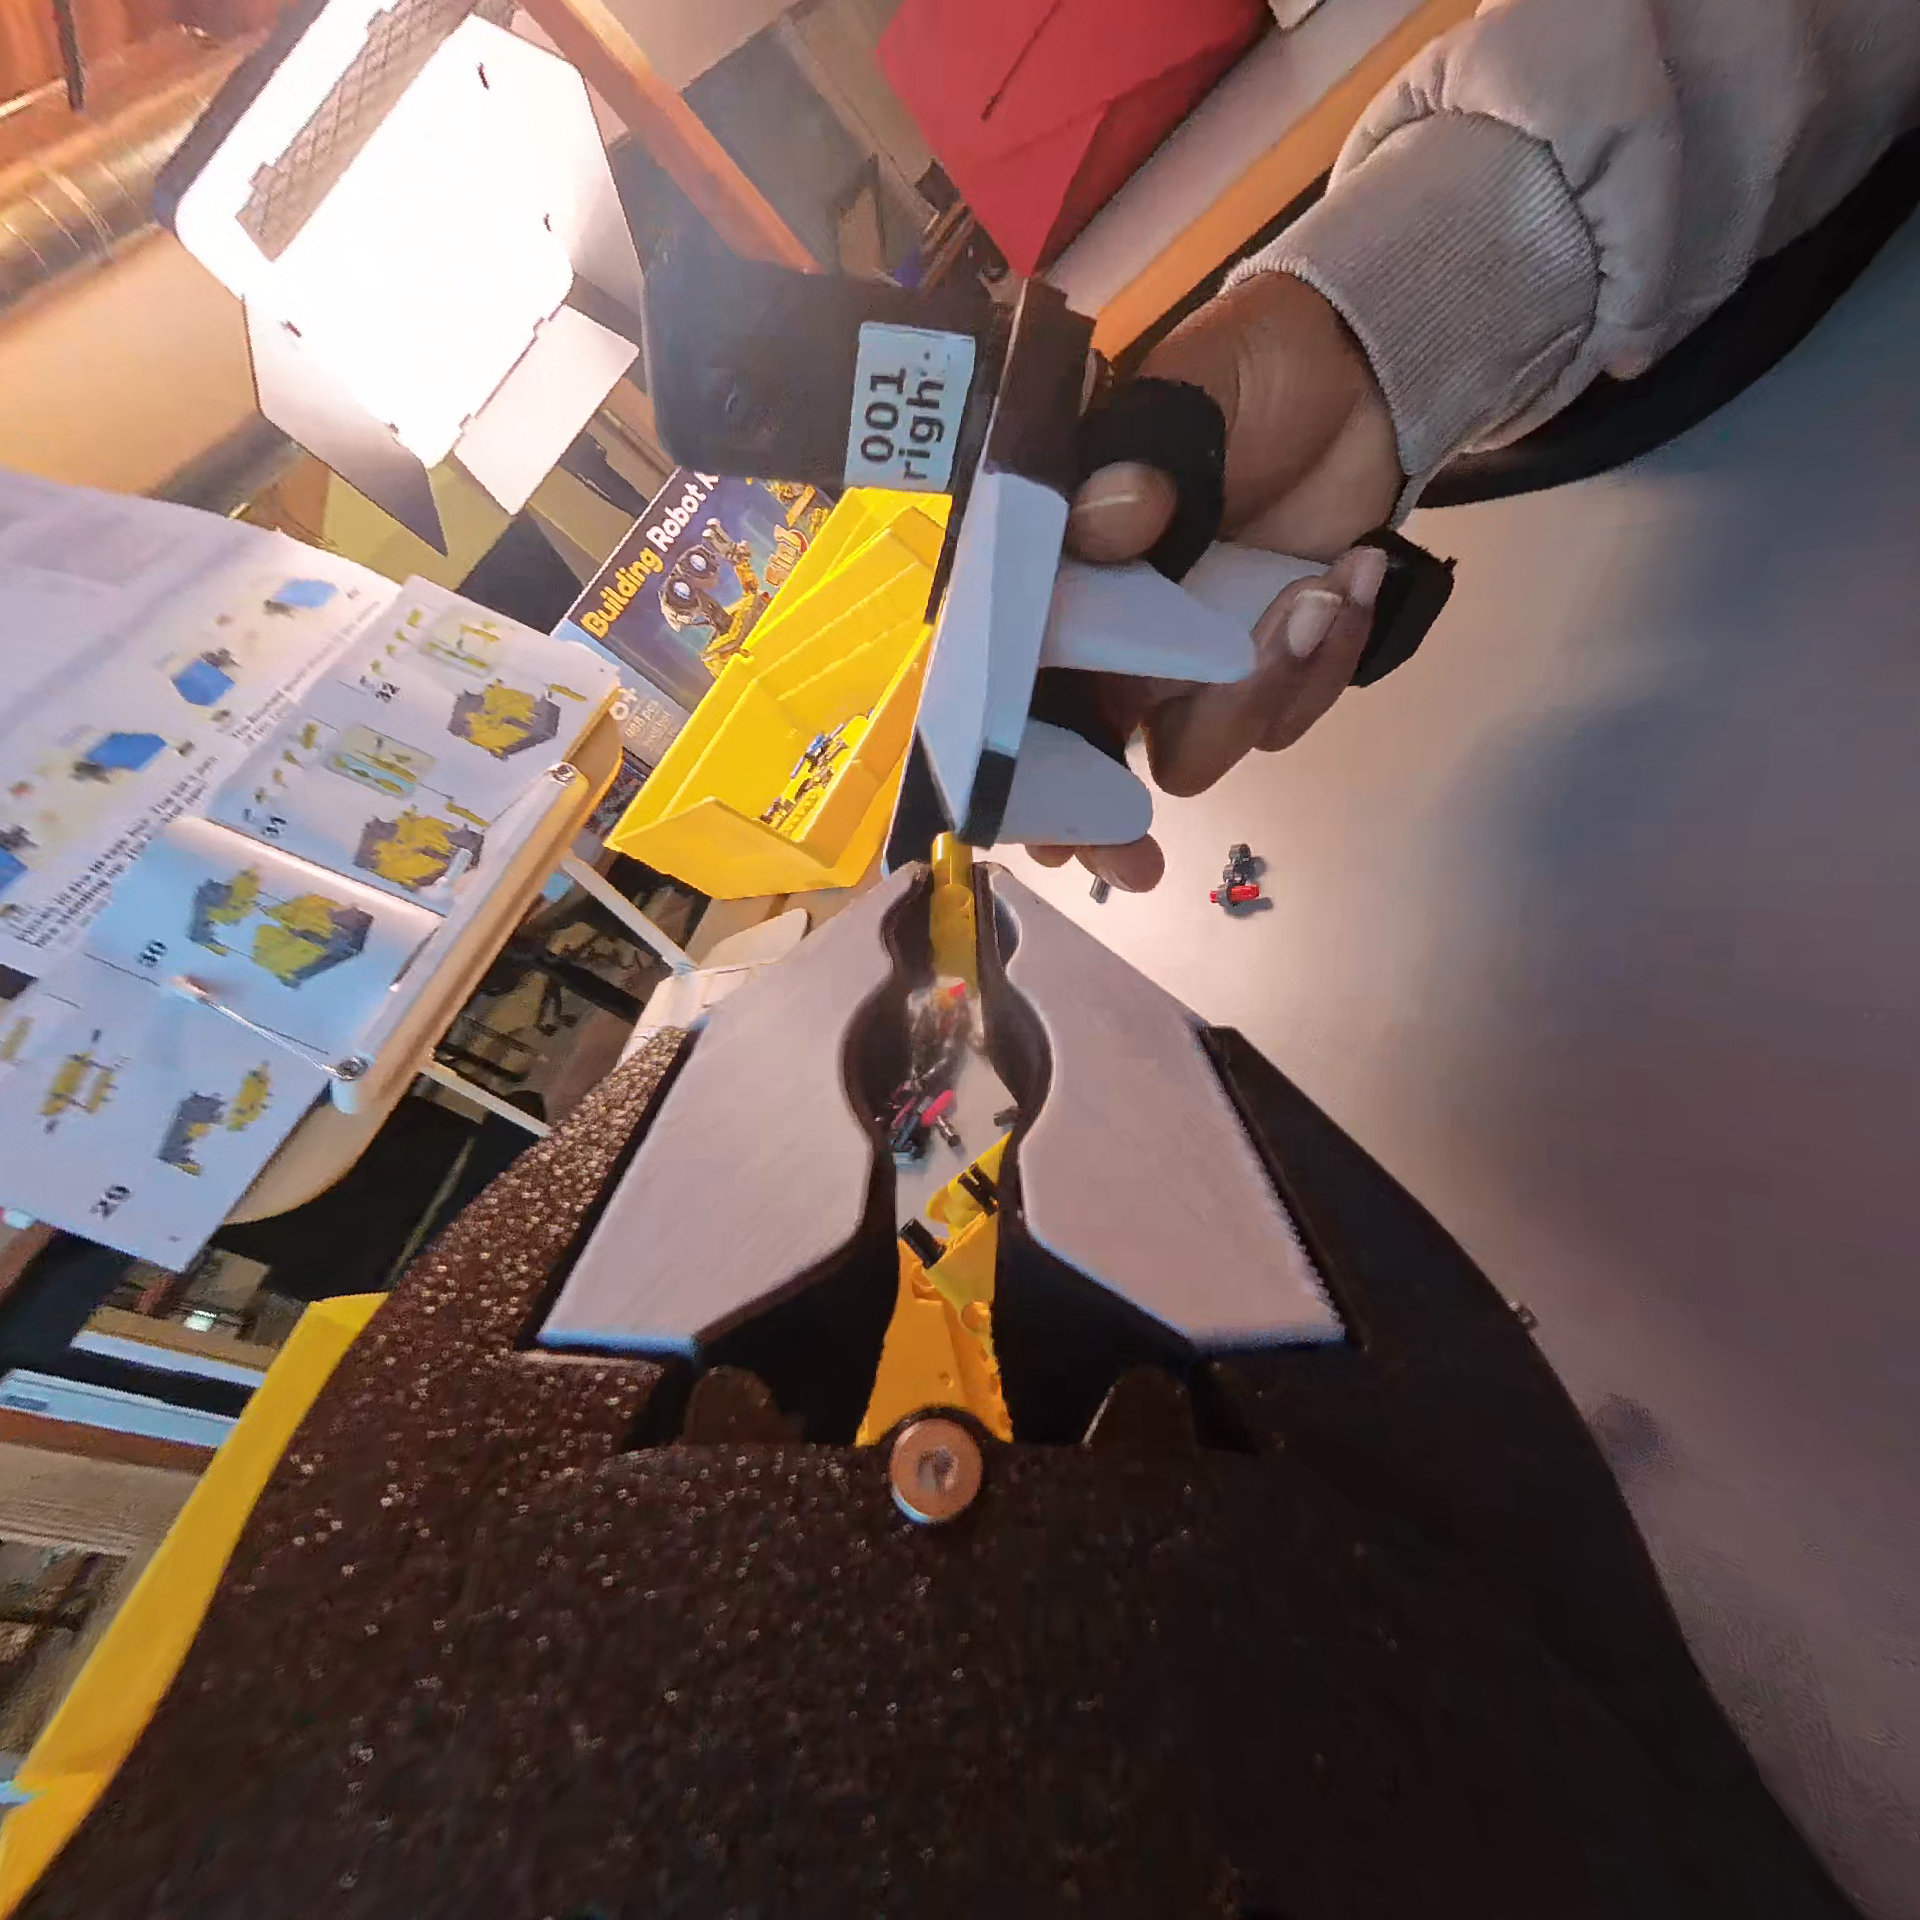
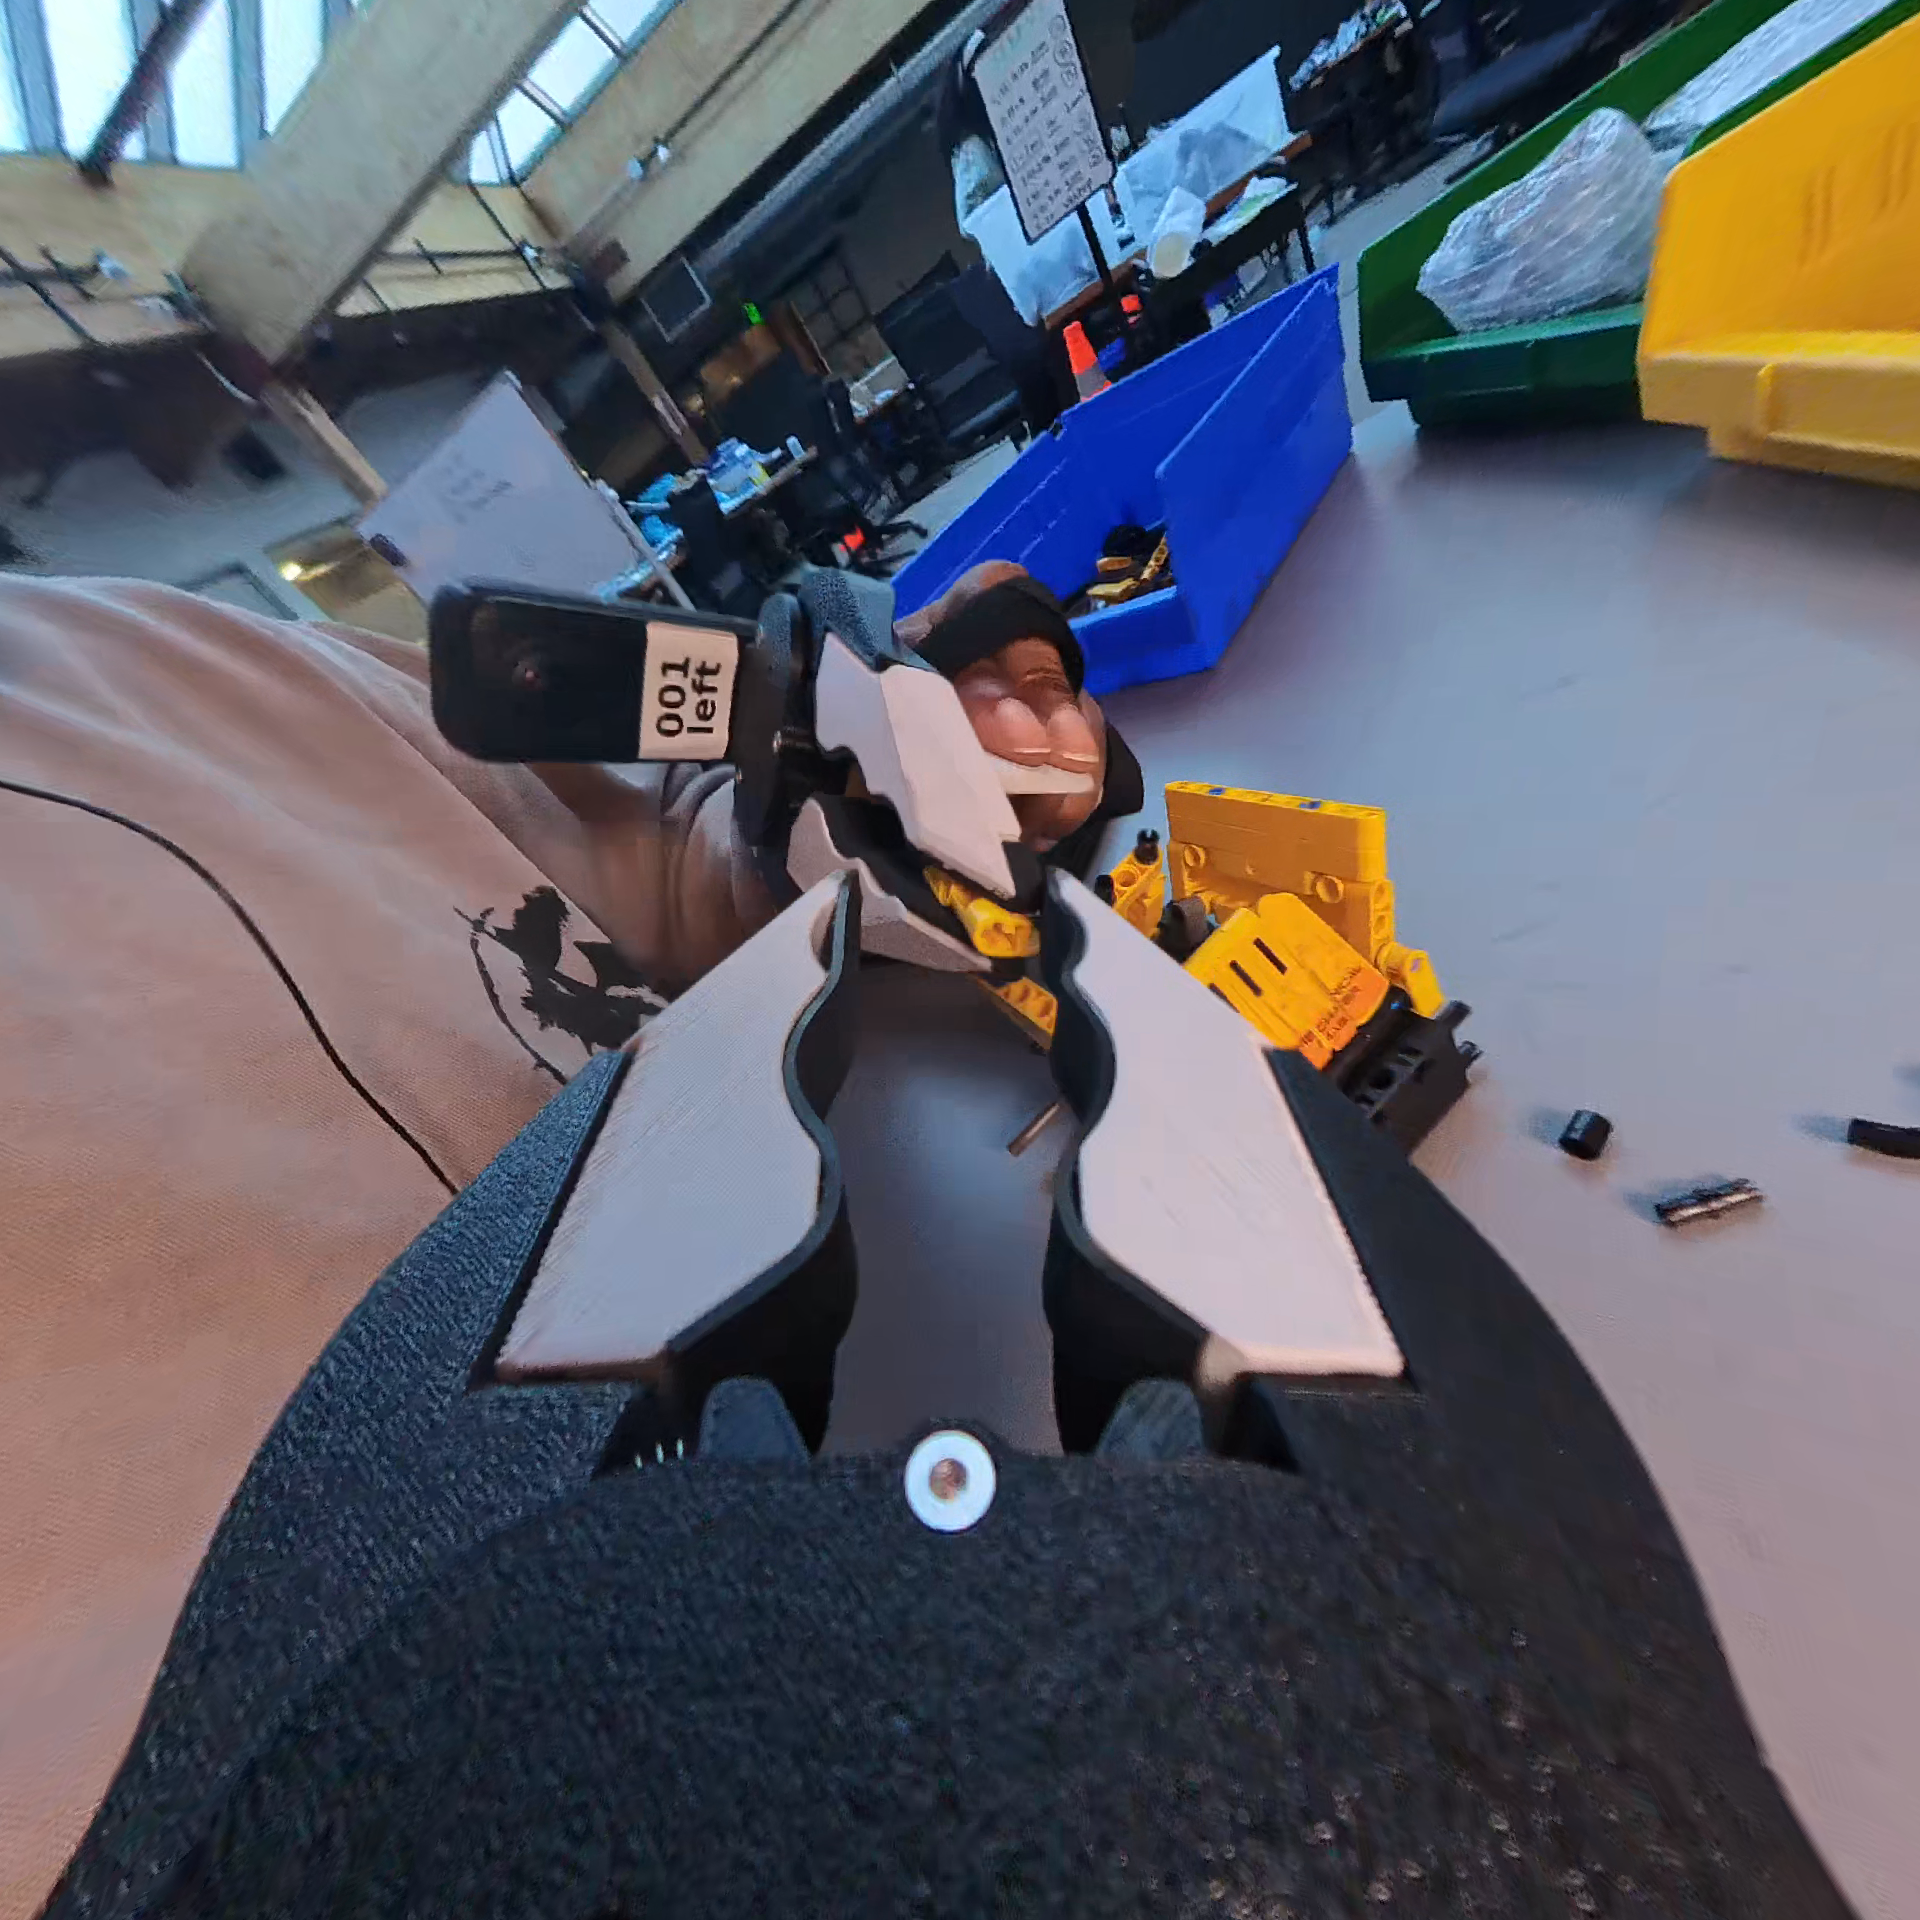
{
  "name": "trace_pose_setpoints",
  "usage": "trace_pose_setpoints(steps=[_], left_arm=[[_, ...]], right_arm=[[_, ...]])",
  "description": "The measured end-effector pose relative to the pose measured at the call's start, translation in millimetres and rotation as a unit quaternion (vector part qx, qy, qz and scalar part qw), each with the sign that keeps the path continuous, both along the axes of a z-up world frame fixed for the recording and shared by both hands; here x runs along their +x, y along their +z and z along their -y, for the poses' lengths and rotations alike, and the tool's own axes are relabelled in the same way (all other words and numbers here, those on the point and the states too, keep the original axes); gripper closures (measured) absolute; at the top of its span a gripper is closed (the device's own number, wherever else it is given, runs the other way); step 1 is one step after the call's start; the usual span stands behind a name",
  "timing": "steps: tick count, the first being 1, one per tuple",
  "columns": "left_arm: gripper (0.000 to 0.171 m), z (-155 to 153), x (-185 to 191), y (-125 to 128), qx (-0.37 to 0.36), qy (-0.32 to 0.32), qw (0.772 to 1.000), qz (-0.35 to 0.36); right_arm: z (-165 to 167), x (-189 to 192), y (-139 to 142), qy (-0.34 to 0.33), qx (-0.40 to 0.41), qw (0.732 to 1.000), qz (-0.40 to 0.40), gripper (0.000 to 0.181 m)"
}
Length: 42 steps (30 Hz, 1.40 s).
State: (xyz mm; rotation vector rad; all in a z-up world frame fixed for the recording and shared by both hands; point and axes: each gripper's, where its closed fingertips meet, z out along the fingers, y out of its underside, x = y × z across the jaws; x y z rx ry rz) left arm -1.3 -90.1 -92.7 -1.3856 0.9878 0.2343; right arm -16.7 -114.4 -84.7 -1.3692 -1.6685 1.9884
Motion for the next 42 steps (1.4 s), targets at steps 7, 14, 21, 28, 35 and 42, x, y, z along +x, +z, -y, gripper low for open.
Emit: trace_pose_setpoints(steps=[7, 14, 21, 28, 35, 42], left_arm=[[0.163, 1.6, 4.1, 1.0, 0.034, 0.005, 0.998, -0.043], [0.155, 2.7, -9.3, 12.3, 0.026, 0.009, 0.999, 0.021], [0.159, 18.8, 5.4, 22.3, -0.098, -0.122, 0.964, 0.217], [0.162, 21.0, 4.4, 24.7, -0.107, -0.134, 0.957, 0.232], [0.162, 22.5, 5.7, 24.3, -0.095, -0.133, 0.964, 0.211], [0.162, 20.8, 7.2, 18.6, -0.096, -0.124, 0.969, 0.191]], right_arm=[[-4.2, 2.3, -5.1, 0.009, -0.003, 1.000, 0.005, 0.170], [-16.6, 17.0, 13.8, -0.042, 0.228, 0.956, -0.179, 0.172], [-6.7, 21.1, 25.4, -0.094, 0.394, 0.867, -0.290, 0.172], [-4.3, 21.9, 23.5, -0.085, 0.378, 0.877, -0.286, 0.172], [-5.3, 19.5, 15.4, -0.074, 0.367, 0.890, -0.260, 0.163], [-4.1, 18.1, 8.8, -0.059, 0.371, 0.896, -0.236, 0.168]])
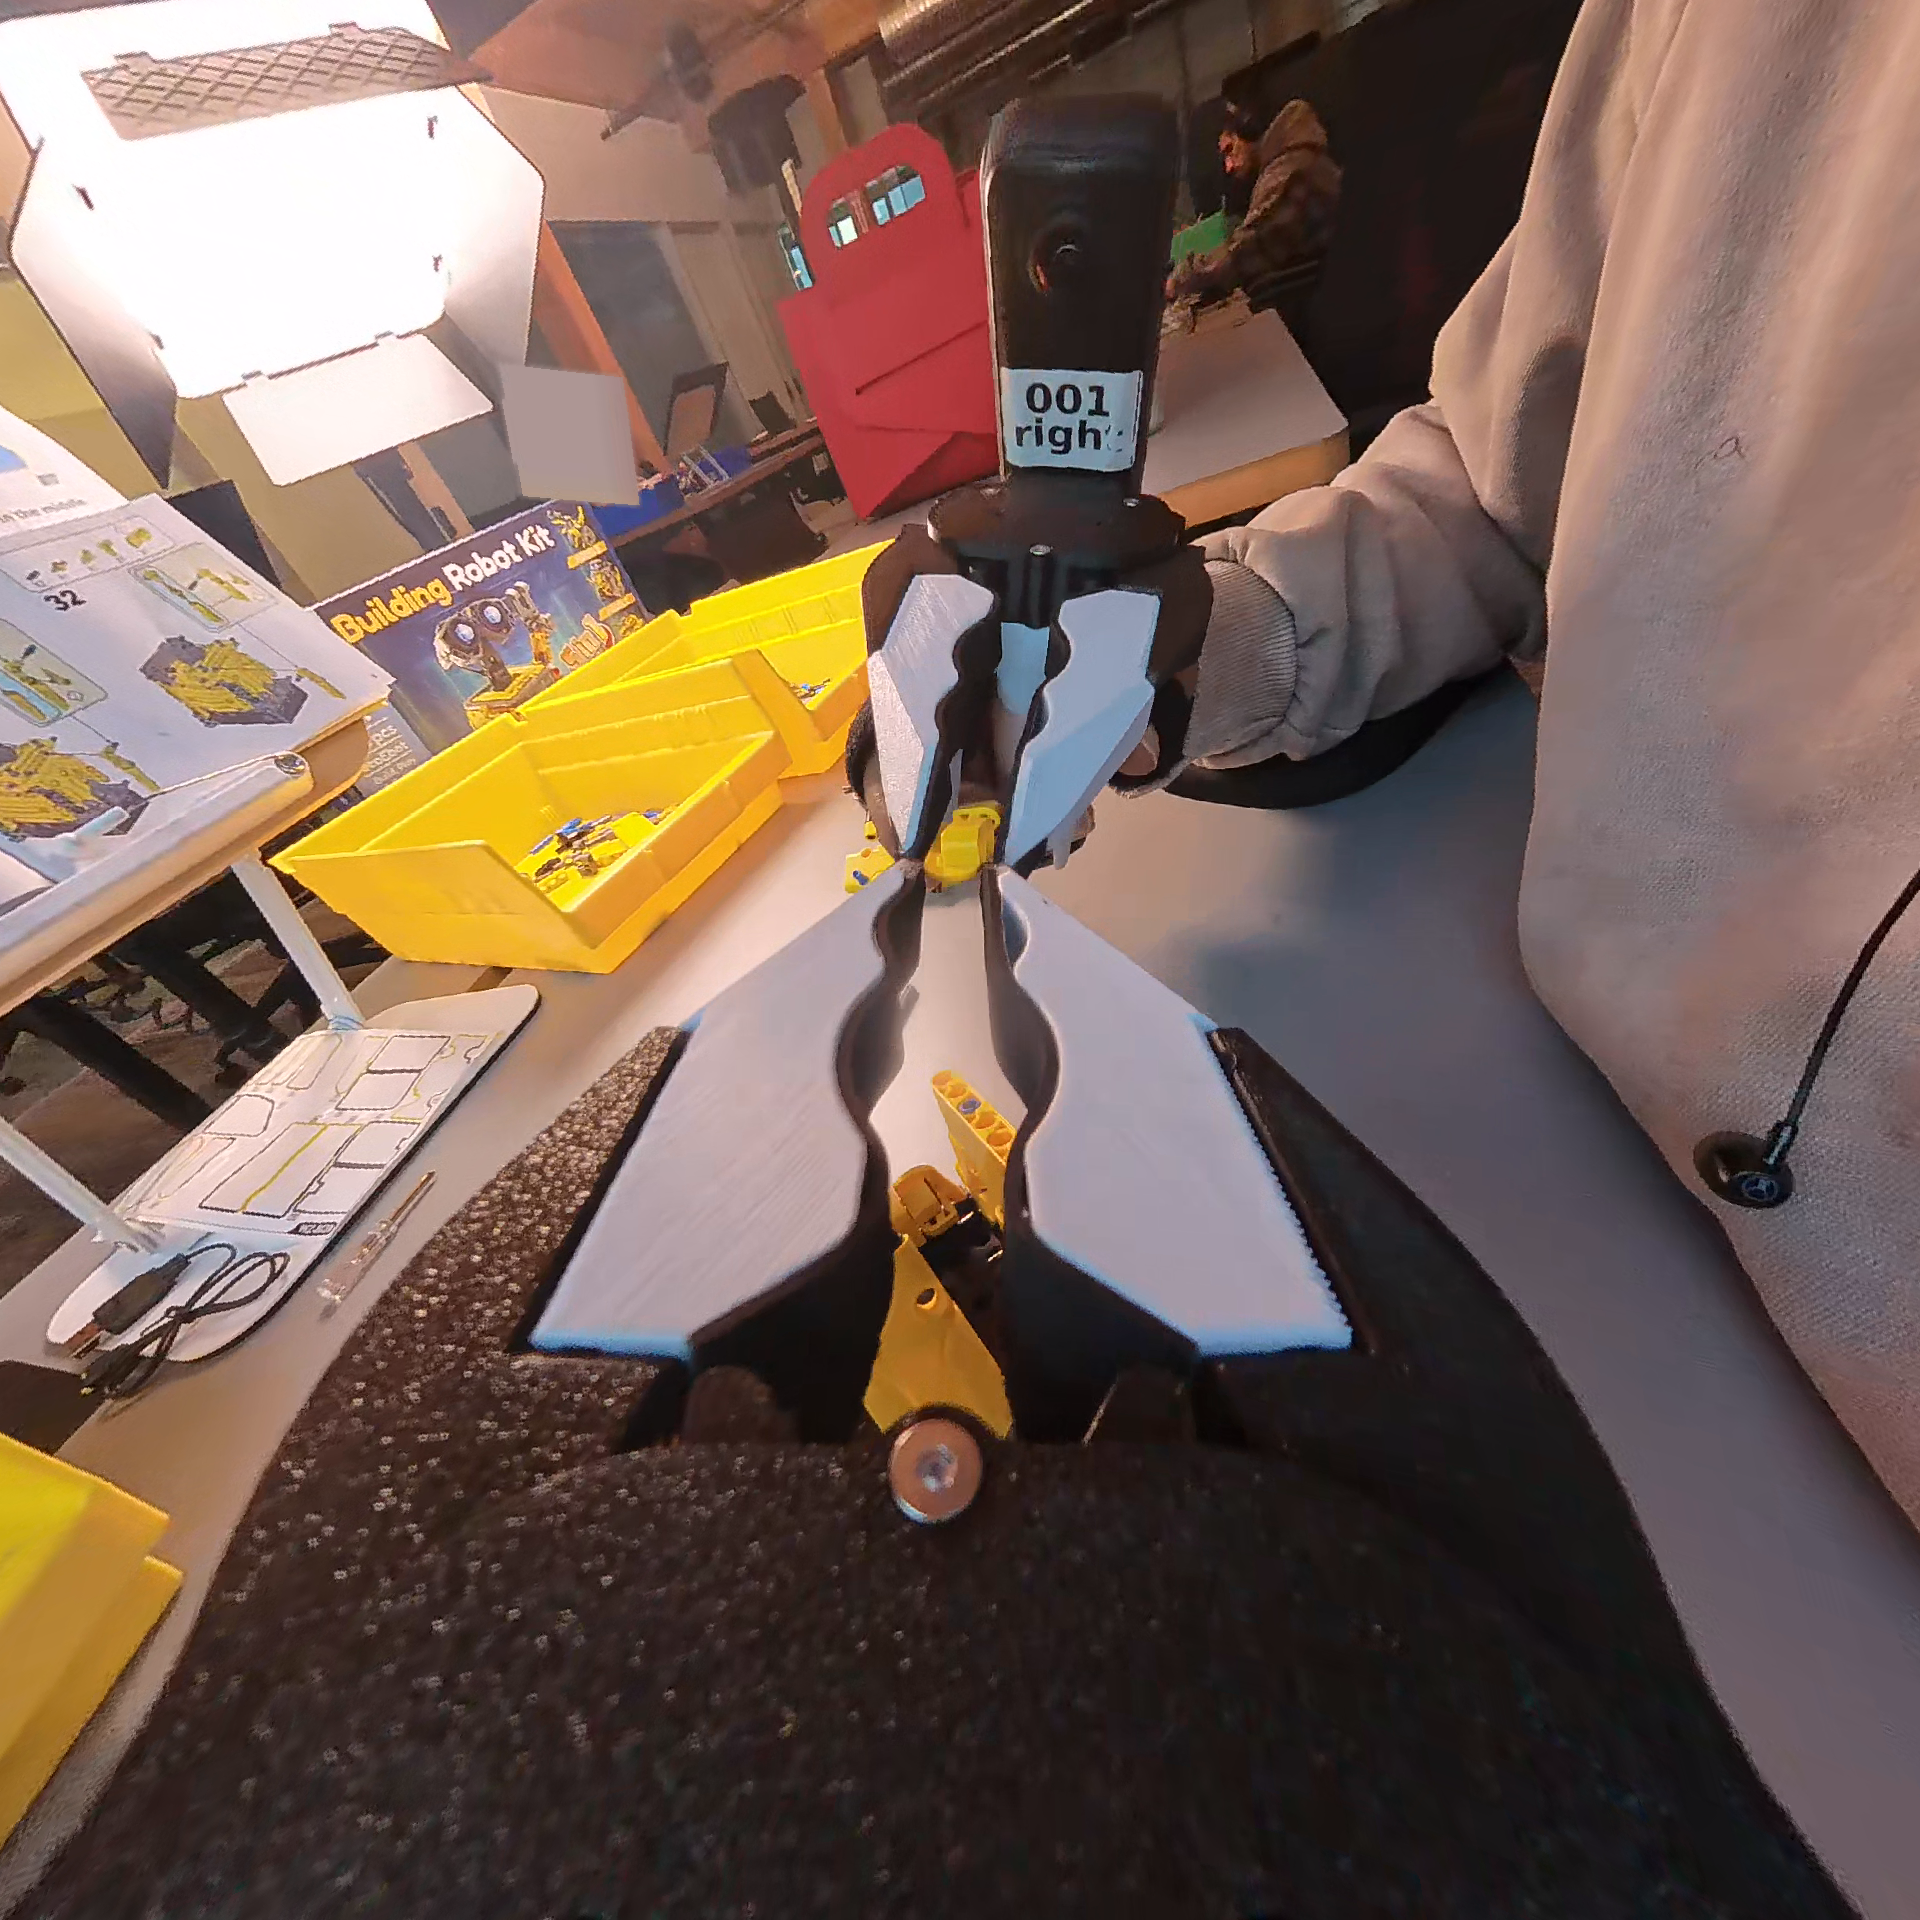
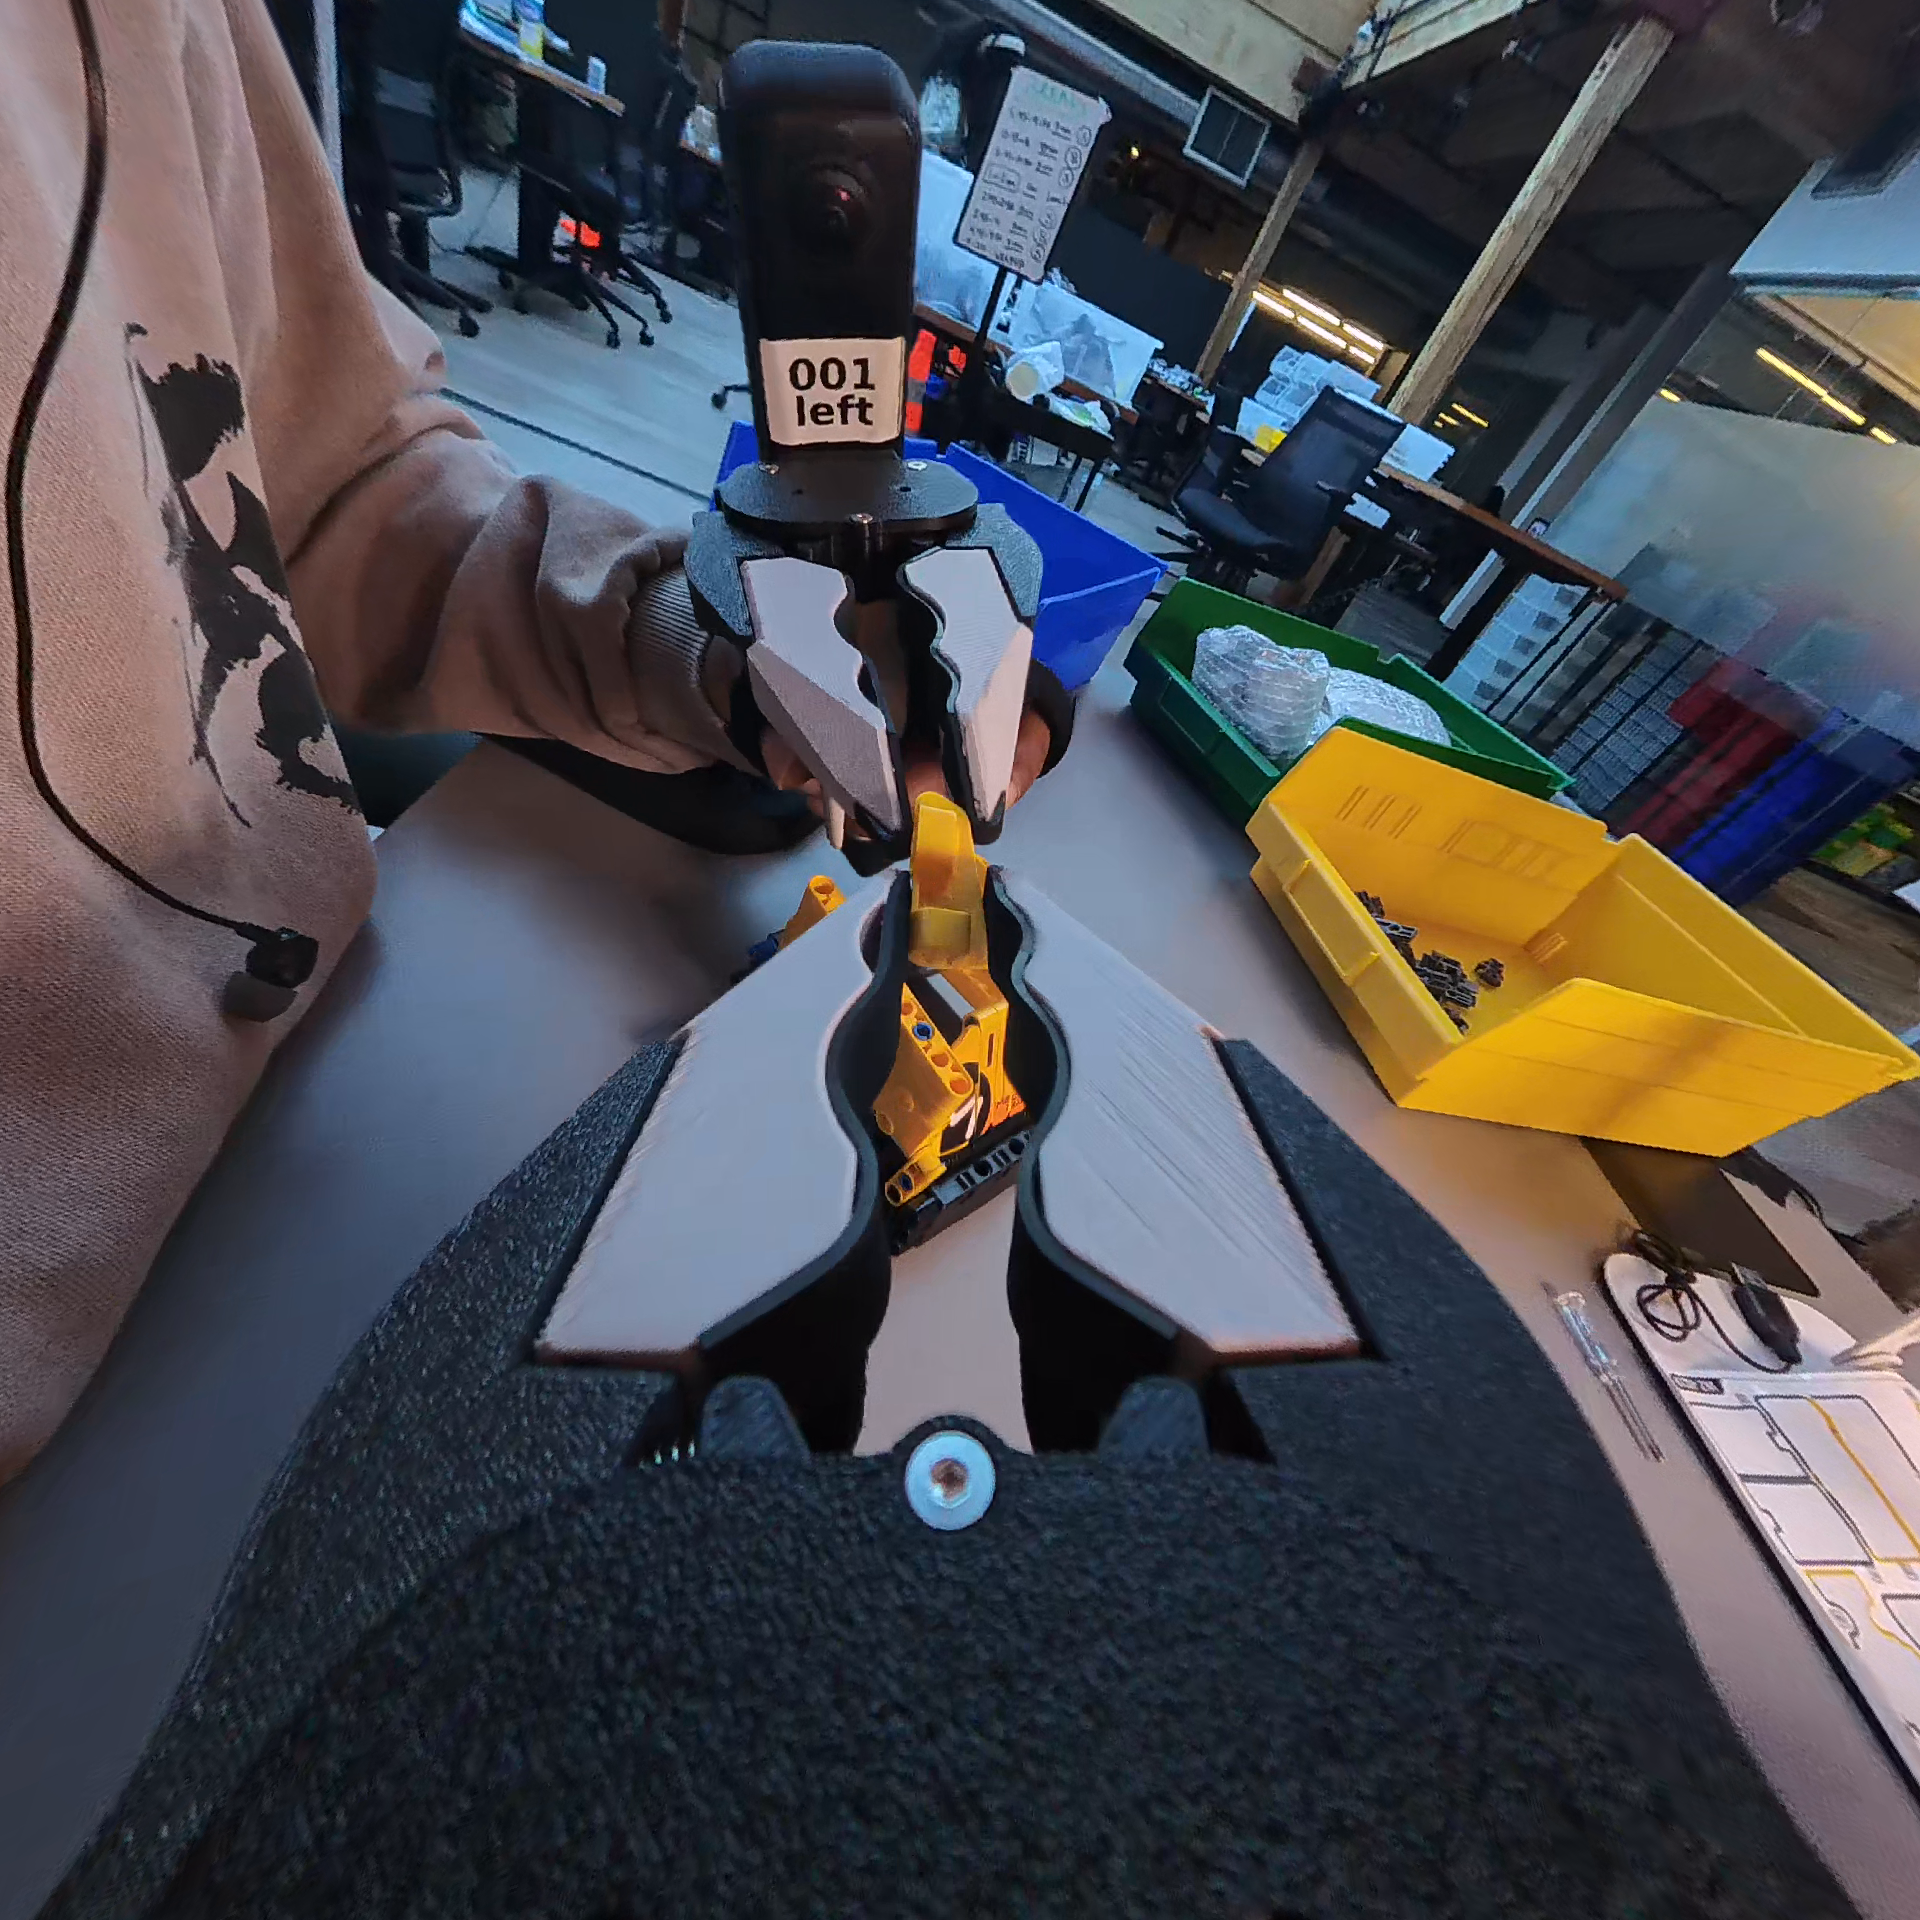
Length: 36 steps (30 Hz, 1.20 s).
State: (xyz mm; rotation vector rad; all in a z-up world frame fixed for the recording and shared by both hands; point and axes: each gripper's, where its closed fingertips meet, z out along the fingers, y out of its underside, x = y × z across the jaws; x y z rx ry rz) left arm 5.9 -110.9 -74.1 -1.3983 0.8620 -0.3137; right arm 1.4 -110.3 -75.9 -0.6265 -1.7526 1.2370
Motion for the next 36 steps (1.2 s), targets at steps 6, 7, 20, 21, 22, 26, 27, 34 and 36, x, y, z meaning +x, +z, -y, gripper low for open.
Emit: trace_pose_setpoints(steps=[6, 7, 20, 21, 22, 26, 27, 34, 36], left_arm=[[0.146, -22.6, -37.9, 4.5, -0.053, 0.075, 0.991, 0.097], [0.145, -27.8, -49.4, 5.2, -0.060, 0.100, 0.986, 0.117], [0.137, -46.9, -106.5, -8.8, -0.105, 0.223, 0.955, 0.166], [0.137, -46.8, -106.0, -8.8, -0.106, 0.222, 0.955, 0.167], [0.137, -46.7, -105.4, -9.1, -0.107, 0.220, 0.955, 0.167], [0.138, -47.9, -100.1, -12.8, -0.116, 0.212, 0.957, 0.161], [0.138, -48.2, -98.1, -13.9, -0.119, 0.210, 0.958, 0.158], [0.138, -47.4, -90.9, -16.8, -0.124, 0.201, 0.961, 0.143], [0.138, -46.5, -94.5, -15.7, -0.127, 0.203, 0.959, 0.152]], right_arm=[[-117.3, -7.6, 31.3, -0.196, 0.006, 0.980, -0.012, 0.169], [-159.1, -4.1, 37.6, -0.257, 0.003, 0.966, -0.004, 0.169], [-423.2, 28.2, 3.6, -0.550, -0.070, 0.826, 0.100, 0.143], [-411.5, 25.7, 10.5, -0.534, -0.068, 0.838, 0.088, 0.144], [-393.8, 22.2, 16.0, -0.509, -0.065, 0.855, 0.082, 0.144], [-256.9, 9.8, -9.9, -0.270, -0.049, 0.938, 0.210, 0.156], [-222.9, 15.8, -27.7, -0.213, -0.025, 0.940, 0.264, 0.156], [-136.0, 39.5, -114.8, -0.095, 0.107, 0.880, 0.453, 0.165], [-137.6, 39.4, -124.9, -0.098, 0.131, 0.866, 0.473, 0.165]])
